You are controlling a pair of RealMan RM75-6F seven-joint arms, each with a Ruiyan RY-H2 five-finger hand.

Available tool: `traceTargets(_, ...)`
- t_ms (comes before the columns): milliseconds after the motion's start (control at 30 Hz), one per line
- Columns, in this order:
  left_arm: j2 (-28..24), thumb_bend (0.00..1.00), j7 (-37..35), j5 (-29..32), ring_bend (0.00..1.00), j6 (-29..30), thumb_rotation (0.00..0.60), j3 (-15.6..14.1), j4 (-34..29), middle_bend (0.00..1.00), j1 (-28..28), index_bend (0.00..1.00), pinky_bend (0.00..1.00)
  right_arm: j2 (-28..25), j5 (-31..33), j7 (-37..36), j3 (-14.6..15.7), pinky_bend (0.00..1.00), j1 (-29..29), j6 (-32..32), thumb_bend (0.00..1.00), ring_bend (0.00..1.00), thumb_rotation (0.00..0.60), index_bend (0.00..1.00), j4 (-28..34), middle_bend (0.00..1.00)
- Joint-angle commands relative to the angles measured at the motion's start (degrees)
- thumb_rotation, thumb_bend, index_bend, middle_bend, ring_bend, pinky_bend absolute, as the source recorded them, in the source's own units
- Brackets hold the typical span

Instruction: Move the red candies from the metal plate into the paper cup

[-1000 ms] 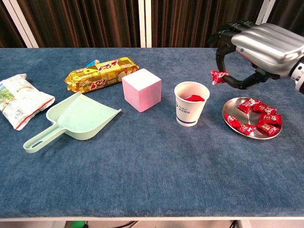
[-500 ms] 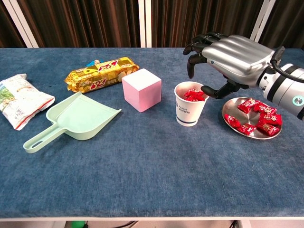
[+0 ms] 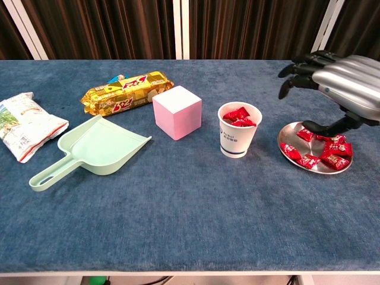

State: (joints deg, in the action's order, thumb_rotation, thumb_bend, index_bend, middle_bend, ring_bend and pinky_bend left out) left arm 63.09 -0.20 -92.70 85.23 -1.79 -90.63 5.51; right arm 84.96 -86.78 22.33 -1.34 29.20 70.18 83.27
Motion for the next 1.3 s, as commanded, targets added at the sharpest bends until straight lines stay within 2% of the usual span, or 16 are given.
traceTargets(33, 0.0, 0.1, 0.2, 0.0, 0.0, 0.0, 0.6, 0.0, -0.1, 0.03, 0.0, 0.09, 0.15, -0.8, 0.6, -1.2, 1.5, 0.0, -1.3, -0.9, 0.36, 0.0, 0.6, 0.32, -1.5, 0.09)
traceTargets(167, 0.1, 0.1, 0.4, 0.2, 0.0, -0.2, 0.6, 0.0, -0.2, 0.03, 0.1, 0.09, 0.15, -0.7, 0.7, -1.7, 3.0, 0.0, -2.3, -1.9, 0.36, 0.0, 0.6, 0.35, -3.3, 0.09)
traceTargets(500, 0.1, 0.1, 0.3, 0.3, 0.0, -0.2, 0.6, 0.0, -0.1, 0.03, 0.0, 0.09, 0.15, 1.6, 1.3, -1.2, 3.8, 0.0, -3.0, -4.7, 0.36, 0.0, 0.6, 0.42, -6.7, 0.09)
traceTargets(967, -0.1, 0.1, -0.2, 0.2, 0.0, 0.0, 0.6, 0.0, 0.0, 0.03, 0.0, 0.09, 0.15, 4.1, 1.0, -1.5, 2.7, 0.0, -2.3, -6.5, 0.36, 0.0, 0.6, 0.42, -8.7, 0.09)
traceTargets(1300, -0.1, 0.1, -0.3, 0.2, 0.0, -0.2, 0.6, 0.0, 0.0, 0.03, 0.1, 0.09, 0.15, 3.3, 2.4, 0.8, 2.1, 0.0, -1.8, -8.5, 0.38, 0.0, 0.6, 0.48, -7.3, 0.09)
